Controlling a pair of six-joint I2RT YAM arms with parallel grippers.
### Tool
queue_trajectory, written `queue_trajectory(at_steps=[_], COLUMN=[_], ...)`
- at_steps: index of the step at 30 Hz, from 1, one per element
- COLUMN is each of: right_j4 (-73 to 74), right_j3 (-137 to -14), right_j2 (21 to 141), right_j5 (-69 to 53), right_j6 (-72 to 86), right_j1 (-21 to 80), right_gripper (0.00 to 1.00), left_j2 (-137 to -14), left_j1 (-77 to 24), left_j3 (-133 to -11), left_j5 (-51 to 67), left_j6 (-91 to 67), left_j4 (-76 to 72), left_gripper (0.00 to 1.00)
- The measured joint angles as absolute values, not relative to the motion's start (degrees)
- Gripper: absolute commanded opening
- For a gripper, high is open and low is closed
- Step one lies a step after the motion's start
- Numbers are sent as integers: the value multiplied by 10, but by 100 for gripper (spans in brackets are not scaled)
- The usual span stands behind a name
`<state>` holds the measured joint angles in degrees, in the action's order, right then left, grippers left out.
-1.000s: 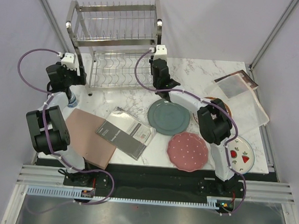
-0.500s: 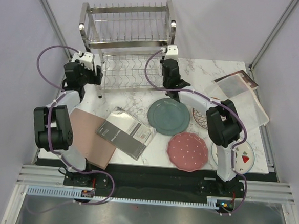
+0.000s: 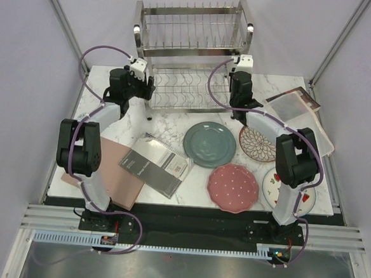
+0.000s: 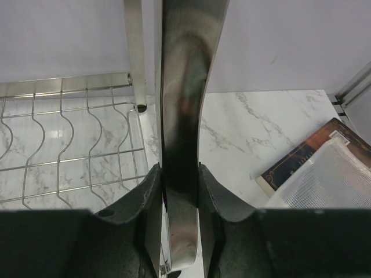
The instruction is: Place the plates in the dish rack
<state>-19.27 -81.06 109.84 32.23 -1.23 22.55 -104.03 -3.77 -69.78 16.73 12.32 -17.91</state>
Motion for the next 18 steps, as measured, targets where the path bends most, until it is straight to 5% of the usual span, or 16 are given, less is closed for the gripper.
queue_trajectory(at_steps=[18], right_j4=[-230], right_j3=[-715], right_j2=[1037], right_j5=[304], right_j6=[-23], right_j1=[123], right_gripper=[0], left_j2=[-1157], left_j1=[-148], left_j3=[-851], left_j5=[120], left_j6=[130], left_j4=[-157], left_gripper=[87])
